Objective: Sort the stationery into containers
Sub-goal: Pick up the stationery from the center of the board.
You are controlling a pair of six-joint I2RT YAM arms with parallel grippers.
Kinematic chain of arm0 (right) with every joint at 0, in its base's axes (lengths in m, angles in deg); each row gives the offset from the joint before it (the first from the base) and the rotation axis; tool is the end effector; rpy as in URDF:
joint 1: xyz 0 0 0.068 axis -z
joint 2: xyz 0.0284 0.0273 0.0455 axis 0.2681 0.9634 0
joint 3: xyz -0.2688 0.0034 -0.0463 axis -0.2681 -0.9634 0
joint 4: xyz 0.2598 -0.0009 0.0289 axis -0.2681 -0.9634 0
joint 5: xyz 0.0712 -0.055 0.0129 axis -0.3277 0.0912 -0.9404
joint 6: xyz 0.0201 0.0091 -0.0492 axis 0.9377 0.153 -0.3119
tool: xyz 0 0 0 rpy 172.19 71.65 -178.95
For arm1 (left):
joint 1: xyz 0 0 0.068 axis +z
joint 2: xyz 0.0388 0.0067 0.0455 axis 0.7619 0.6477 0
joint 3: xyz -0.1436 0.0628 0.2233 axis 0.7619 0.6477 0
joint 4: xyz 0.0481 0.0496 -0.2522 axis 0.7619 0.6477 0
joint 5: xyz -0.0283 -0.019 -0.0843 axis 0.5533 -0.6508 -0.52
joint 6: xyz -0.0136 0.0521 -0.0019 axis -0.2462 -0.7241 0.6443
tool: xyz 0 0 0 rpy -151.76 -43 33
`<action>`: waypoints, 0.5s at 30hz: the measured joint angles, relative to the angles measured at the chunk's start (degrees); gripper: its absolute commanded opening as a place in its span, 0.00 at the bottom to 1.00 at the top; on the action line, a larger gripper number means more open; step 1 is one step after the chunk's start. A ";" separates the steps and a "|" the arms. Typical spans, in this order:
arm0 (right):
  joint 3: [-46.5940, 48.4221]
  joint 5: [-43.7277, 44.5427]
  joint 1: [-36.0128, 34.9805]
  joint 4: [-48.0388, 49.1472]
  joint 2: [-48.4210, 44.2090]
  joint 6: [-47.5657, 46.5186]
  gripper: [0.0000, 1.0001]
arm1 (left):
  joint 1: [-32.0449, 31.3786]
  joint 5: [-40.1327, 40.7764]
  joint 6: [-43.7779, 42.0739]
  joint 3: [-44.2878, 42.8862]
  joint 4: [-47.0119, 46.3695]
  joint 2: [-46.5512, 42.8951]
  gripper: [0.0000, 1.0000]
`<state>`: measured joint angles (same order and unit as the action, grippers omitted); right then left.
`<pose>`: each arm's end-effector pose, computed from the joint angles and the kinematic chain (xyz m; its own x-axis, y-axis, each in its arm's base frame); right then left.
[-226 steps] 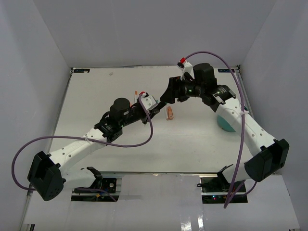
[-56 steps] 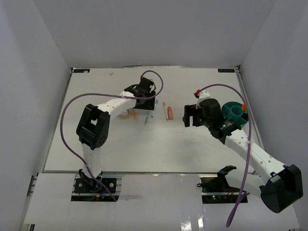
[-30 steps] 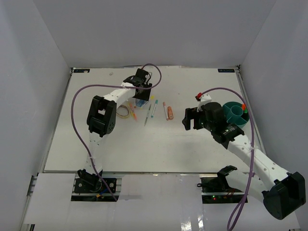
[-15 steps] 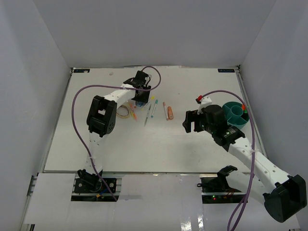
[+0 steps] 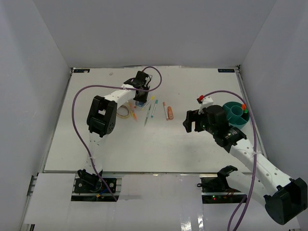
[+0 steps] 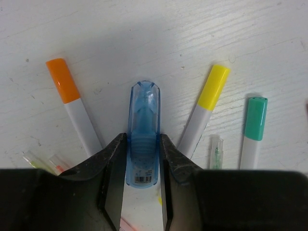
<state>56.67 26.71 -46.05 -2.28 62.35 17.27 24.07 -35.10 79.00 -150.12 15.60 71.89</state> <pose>0.1797 0.1035 0.2750 -0.4878 -0.0535 -0.8713 -0.3734 0.9150 0.1529 0.4445 -0.2084 0.1654 -0.8007 0.2882 -0.5252 0.3130 0.9488 0.0434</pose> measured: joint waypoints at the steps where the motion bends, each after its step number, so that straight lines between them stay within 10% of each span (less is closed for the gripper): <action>1: 0.00 0.00 0.00 -0.02 -0.15 0.00 0.86 | 0.00 -0.02 -0.11 0.00 0.00 -0.02 0.26; 15: 4.33 -2.49 0.00 -1.70 0.76 0.87 0.87 | -0.96 -3.50 -4.68 7.61 -2.89 -13.22 0.24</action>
<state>61.00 24.22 -46.05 -3.98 63.11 18.14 23.11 -38.60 74.32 -142.51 12.71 58.67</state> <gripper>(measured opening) 0.864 0.388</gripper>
